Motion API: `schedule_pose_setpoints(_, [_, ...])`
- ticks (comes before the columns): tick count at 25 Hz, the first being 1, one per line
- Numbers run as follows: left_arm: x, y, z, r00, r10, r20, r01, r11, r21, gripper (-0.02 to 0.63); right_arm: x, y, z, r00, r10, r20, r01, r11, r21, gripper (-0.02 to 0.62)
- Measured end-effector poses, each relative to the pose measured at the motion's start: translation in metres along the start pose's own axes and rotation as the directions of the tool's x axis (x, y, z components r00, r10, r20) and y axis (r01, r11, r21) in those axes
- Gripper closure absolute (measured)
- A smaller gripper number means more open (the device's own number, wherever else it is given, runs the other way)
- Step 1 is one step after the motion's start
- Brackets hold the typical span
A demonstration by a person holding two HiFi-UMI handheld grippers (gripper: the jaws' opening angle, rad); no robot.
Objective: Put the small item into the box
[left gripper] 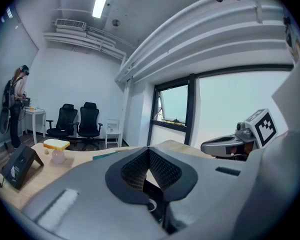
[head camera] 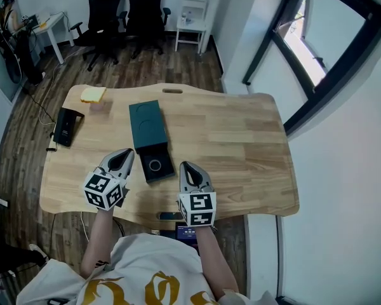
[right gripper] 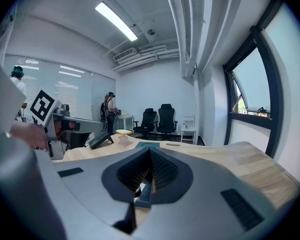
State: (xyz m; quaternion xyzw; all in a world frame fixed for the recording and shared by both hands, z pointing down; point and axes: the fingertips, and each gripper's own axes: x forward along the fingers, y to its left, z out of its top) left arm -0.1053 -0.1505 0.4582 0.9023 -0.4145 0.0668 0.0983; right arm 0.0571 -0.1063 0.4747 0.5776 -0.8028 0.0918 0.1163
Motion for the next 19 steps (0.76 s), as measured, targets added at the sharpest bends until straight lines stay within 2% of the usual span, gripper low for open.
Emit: schedule_pose_setpoints(19, [-0.001,0.005,-0.017,0.999,-0.008,-0.043,0.008,1.000,0.000,0.603,0.004,-0.005,-0.010,1.000,-0.004,-0.020,0.005,1.000,0.019,0.591])
